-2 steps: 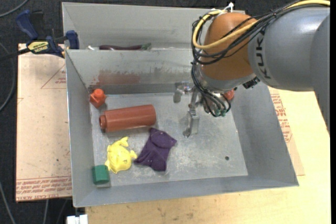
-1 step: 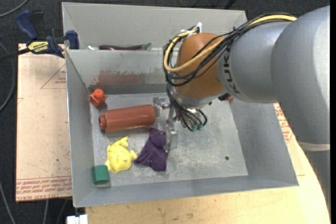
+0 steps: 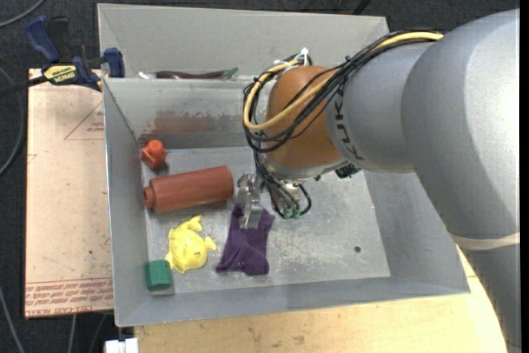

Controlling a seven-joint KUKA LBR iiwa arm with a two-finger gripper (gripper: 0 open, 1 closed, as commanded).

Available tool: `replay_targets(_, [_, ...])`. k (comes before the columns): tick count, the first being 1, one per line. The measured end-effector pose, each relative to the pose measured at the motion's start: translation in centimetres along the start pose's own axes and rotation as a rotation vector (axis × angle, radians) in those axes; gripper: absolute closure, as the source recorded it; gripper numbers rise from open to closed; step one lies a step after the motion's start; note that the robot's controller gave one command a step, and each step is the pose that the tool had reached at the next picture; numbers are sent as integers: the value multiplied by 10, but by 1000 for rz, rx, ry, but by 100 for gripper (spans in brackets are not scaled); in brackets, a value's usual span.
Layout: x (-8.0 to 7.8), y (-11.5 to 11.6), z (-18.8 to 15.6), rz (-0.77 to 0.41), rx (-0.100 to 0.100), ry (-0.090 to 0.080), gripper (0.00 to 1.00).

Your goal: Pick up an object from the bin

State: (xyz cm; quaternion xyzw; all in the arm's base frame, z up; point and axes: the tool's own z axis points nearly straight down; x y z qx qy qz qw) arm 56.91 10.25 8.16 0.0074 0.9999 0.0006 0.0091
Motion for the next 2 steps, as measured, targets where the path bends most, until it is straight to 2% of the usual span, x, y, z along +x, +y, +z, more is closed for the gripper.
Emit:
replay_targets(1, [0,0,0,0,0,0,100])
replay_targets(2, [-2,13,-196,-12,-1,-1,100])
